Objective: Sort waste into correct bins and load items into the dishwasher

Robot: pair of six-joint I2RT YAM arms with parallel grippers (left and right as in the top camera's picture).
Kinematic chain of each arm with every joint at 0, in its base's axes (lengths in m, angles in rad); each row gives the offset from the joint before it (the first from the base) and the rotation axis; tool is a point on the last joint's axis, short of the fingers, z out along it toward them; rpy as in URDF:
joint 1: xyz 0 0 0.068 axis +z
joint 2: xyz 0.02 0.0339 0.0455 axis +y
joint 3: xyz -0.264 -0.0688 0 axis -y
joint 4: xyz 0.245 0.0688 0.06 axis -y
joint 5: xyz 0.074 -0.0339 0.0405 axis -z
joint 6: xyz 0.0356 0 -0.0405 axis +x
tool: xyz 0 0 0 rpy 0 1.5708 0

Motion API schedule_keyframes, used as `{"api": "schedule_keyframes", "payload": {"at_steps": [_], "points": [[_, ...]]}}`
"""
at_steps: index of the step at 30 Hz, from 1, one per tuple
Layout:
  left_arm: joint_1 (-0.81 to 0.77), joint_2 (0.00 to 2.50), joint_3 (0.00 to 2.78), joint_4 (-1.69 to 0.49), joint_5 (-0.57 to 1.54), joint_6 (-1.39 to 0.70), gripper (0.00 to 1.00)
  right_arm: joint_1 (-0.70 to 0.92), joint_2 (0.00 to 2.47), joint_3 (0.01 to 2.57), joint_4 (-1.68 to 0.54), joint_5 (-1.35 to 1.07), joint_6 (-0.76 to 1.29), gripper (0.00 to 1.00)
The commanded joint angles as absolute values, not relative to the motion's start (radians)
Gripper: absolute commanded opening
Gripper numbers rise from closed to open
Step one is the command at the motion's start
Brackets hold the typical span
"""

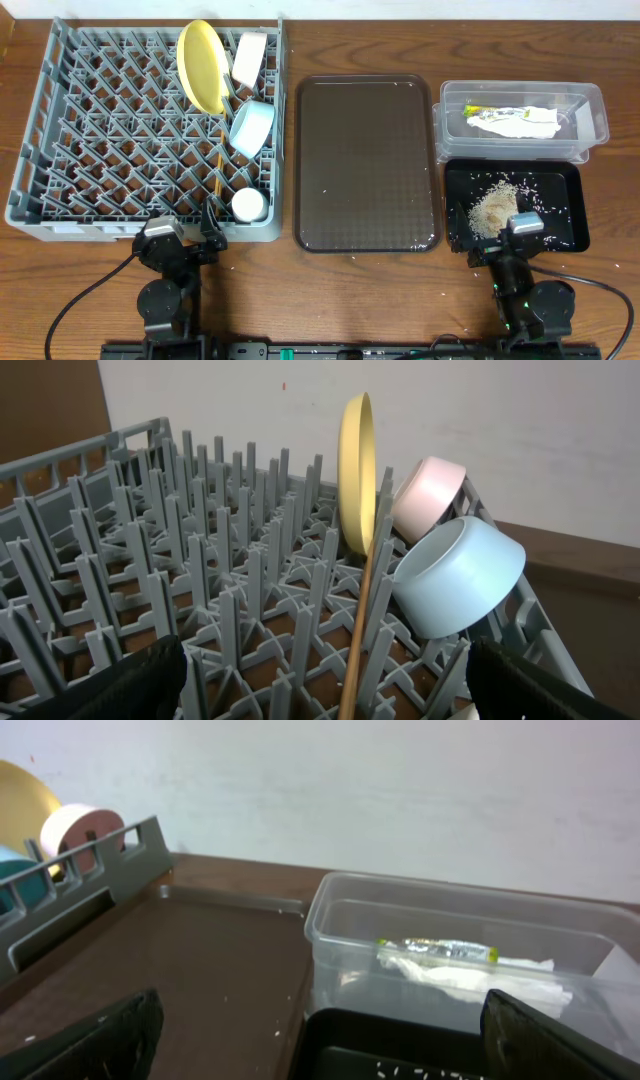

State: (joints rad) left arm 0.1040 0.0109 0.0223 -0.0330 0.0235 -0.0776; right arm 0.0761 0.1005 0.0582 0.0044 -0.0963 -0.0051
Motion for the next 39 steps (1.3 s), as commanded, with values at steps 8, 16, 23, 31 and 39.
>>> {"api": "schedule_keyframes", "payload": {"at_steps": [8, 16, 23, 31, 39], "points": [[0.109, 0.005, 0.004, -0.07, 0.014, -0.072, 0.89, 0.089, 0.005, 0.006, -0.012, -0.086, -0.012, 0.99], [0.109, 0.005, 0.004, -0.07, 0.014, -0.072, 0.89, 0.091, 0.005, 0.006, -0.071, -0.086, 0.023, 0.99], [0.109, 0.005, 0.004, -0.07, 0.014, -0.072, 0.9, 0.091, 0.005, 0.006, -0.068, -0.086, 0.029, 0.99], [0.109, 0.005, 0.004, -0.07, 0.014, -0.072, 0.9, 0.091, 0.005, 0.006, -0.068, -0.086, 0.029, 0.99], [0.109, 0.005, 0.004, -0.07, 0.014, -0.072, 0.9, 0.091, 0.005, 0.006, -0.068, -0.086, 0.029, 0.99]]}}
